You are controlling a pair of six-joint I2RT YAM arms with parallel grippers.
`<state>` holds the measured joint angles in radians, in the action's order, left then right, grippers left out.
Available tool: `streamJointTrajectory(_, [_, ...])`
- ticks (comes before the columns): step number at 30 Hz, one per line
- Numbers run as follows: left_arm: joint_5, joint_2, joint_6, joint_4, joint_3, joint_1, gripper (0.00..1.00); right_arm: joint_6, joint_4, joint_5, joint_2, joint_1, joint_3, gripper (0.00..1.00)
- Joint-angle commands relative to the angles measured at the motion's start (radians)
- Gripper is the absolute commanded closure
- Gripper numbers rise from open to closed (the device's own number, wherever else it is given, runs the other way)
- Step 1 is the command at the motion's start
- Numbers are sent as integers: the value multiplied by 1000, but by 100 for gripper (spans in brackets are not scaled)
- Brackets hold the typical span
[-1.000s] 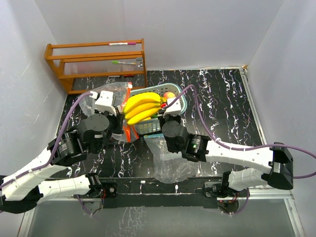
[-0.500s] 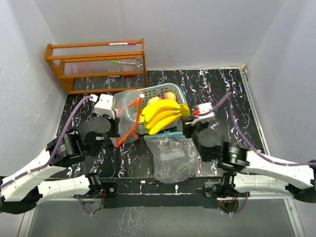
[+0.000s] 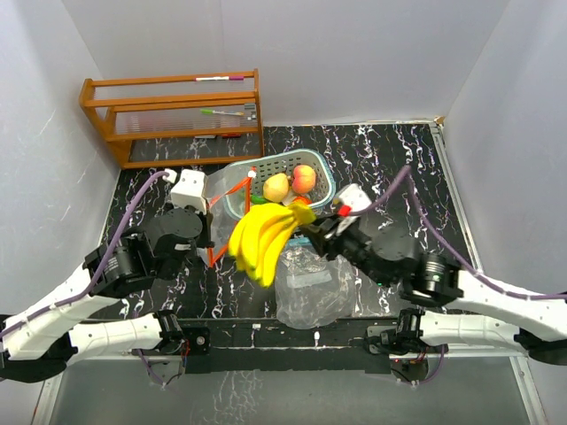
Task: Place the food in the zip-top bag and seal the zipper
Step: Place the fake fruit in the zipper food storage bag.
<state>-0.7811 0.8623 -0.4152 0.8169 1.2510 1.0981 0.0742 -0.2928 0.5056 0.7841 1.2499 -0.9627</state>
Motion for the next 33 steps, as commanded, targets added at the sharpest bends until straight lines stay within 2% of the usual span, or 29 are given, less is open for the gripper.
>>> streamJointTrajectory(1, [23,-12,10,-38,33,5,100,-25,263,-104,64,5,57,92])
streamJointTrajectory(6, [48,-38,17,-62,26,5,100,-68,477,-62,87,4,126,92])
streamJointTrajectory(11, [75,-61,18,-65,25,5,100,-93,594,67,135,2,143,92])
streamJointTrajectory(22, [80,-78,4,-84,-5,5,100,-79,757,138,178,-7,162,92])
streamJointTrajectory(33, [181,-144,-43,-213,-15,5,100,-111,1051,328,314,-8,252,92])
